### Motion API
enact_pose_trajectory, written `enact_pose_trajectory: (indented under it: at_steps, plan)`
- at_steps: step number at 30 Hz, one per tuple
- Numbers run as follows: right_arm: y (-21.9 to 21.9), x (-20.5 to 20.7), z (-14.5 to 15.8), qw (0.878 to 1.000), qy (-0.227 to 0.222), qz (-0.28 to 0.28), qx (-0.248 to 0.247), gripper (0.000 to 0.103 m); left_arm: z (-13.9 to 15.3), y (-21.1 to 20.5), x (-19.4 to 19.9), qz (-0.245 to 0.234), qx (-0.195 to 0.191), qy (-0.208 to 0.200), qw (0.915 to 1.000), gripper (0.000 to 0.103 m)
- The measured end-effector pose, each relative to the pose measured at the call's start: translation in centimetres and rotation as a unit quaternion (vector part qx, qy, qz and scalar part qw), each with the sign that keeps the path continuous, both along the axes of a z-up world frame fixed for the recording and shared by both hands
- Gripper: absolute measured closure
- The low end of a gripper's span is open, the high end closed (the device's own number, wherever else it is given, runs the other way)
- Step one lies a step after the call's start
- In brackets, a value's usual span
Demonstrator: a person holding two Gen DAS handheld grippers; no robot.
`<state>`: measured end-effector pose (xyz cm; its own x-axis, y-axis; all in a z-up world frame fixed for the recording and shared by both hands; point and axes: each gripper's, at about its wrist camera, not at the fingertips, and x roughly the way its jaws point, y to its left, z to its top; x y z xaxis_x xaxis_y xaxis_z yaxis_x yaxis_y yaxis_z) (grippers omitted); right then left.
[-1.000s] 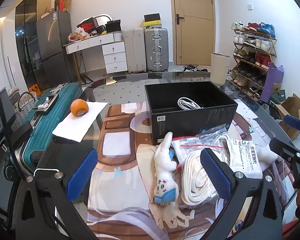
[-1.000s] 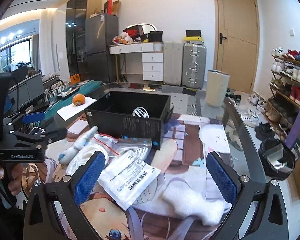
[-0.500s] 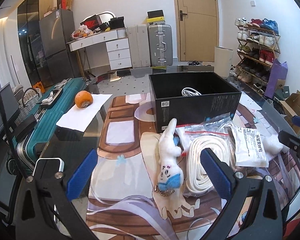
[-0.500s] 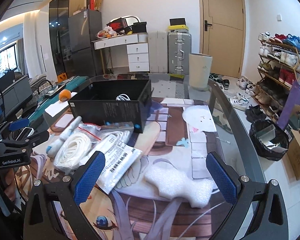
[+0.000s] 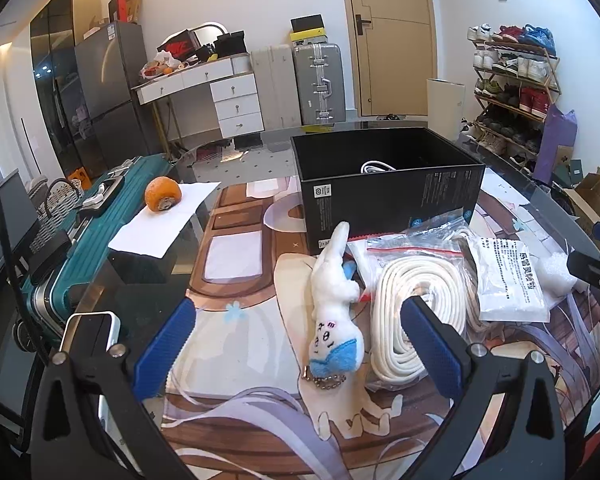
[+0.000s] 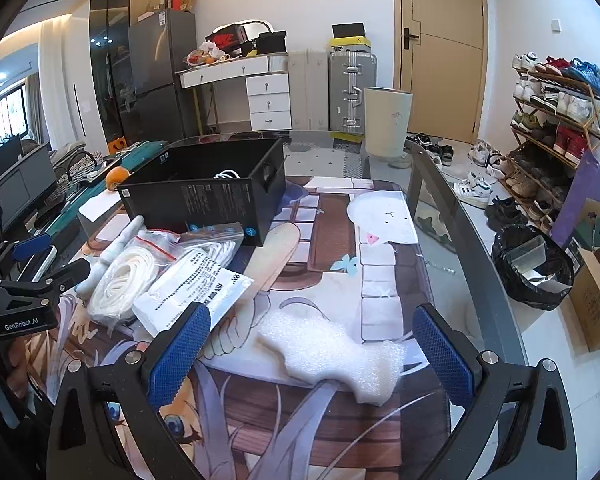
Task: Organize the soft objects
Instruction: 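Reach to and grasp the white foam piece with the right tool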
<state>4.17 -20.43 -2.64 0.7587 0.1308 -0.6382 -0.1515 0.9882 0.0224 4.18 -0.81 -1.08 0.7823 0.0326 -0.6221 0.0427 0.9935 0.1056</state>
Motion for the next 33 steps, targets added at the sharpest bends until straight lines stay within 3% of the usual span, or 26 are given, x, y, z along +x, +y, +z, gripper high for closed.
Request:
enact_pose_trajectory:
  at_steps: [13, 23, 33]
  plan:
    - [-0.6, -0.1, -0.2, 1.0, 0.007, 0.013, -0.015, 0.001, -0.4, 0.3, 0.3, 0.002, -0.002, 0.003, 1.0, 0.0]
    - [-2.0, 0.5, -1.9, 0.998, 0.052, 0.024, -0.01, 0.001, -0.7, 0.0, 0.6, -0.01, -0.001, 0.012, 0.9999, 0.0]
    - [-0.1, 2.7, -3.7, 0.994, 0.087, 0.054, -0.029, 0.001, -0.8, -0.3, 0.6, -0.016, -0.003, 0.017, 0.9997, 0.0]
